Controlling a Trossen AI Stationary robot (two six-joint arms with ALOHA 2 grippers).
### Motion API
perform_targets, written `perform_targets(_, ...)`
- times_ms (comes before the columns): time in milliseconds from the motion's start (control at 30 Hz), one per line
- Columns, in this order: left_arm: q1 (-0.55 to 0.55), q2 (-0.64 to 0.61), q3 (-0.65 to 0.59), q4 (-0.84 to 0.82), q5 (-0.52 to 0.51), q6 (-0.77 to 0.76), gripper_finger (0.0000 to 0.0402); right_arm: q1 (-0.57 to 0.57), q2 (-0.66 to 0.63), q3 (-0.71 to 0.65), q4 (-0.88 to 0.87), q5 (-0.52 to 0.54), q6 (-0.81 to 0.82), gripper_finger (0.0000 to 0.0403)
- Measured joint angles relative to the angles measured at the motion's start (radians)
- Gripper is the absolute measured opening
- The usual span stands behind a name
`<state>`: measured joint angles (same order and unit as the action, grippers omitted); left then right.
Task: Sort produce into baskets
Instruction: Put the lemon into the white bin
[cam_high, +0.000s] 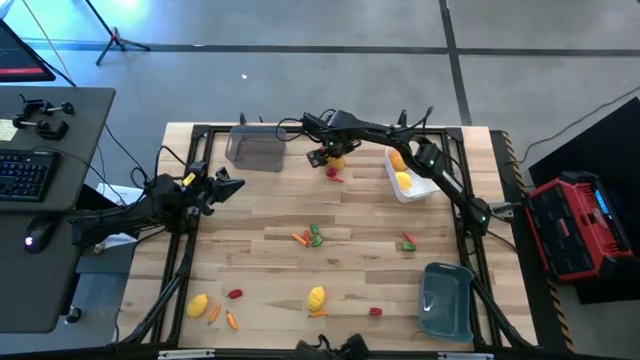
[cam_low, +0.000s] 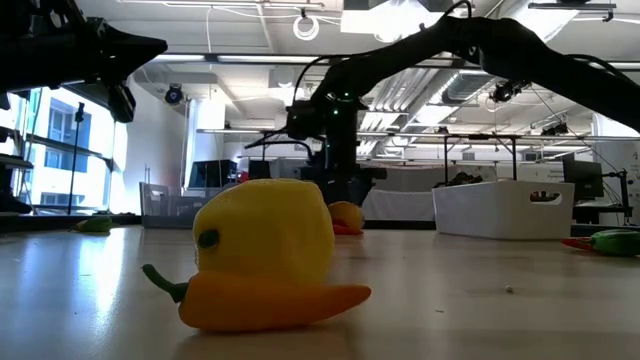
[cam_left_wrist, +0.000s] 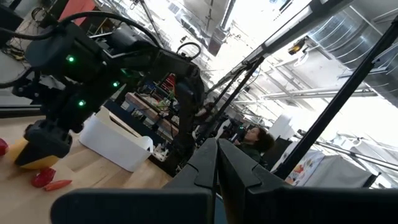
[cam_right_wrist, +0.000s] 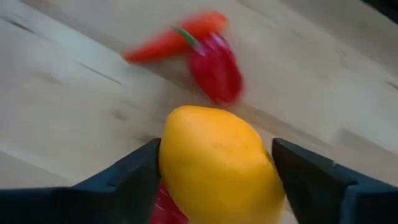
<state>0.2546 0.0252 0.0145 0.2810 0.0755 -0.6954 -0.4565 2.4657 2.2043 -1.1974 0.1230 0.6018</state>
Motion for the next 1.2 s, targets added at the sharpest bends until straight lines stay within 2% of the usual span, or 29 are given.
perform_targets(133,0.0,0.0,0.0,0.0,0.0,0.0,0.0001,-0.009,0.0,0.018,-0.073,0.008,-0.034,0.021)
perform_targets(200,0.0,0.0,0.0,0.0,0.0,0.0,0.0001,-0.009,-0.013,0.049,-0.08,0.021,-0.068,0.0193)
perform_targets(267,0.0,0.0,0.0,0.0,0.0,0.0,0.0001,-0.002,-0.051,0.086,-0.092,0.059,-0.106,0.0192)
perform_targets(367,0.0,0.0,0.0,0.0,0.0,0.0,0.0001,0.026,-0.153,0.117,-0.145,0.175,-0.133,0.0192)
perform_targets(467,0.0,0.0,0.0,0.0,0.0,0.0,0.0001,0.067,-0.261,0.056,-0.231,0.308,-0.122,0.0201)
perform_targets(600,0.0,0.0,0.0,0.0,0.0,0.0,0.0001,0.118,-0.441,-0.194,-0.297,0.375,-0.001,0.0202)
perform_targets(733,0.0,0.0,0.0,0.0,0.0,0.0,0.0001,0.158,-0.699,-0.559,-0.294,0.349,0.196,0.0197)
perform_targets(800,0.0,0.0,0.0,0.0,0.0,0.0,0.0001,0.174,-0.83,-0.695,-0.264,0.333,0.308,0.0198)
perform_targets(900,0.0,0.0,0.0,0.0,0.0,0.0,0.0001,0.19,-1.019,-0.843,-0.256,0.335,0.434,0.0206)
perform_targets(1000,0.0,0.0,0.0,0.0,0.0,0.0,0.0001,0.176,-1.15,-0.971,-0.195,0.378,0.525,0.021)
perform_targets(1200,0.0,0.0,0.0,0.0,0.0,0.0,0.0001,0.134,-1.302,-1.191,-0.028,0.352,0.553,0.0212)
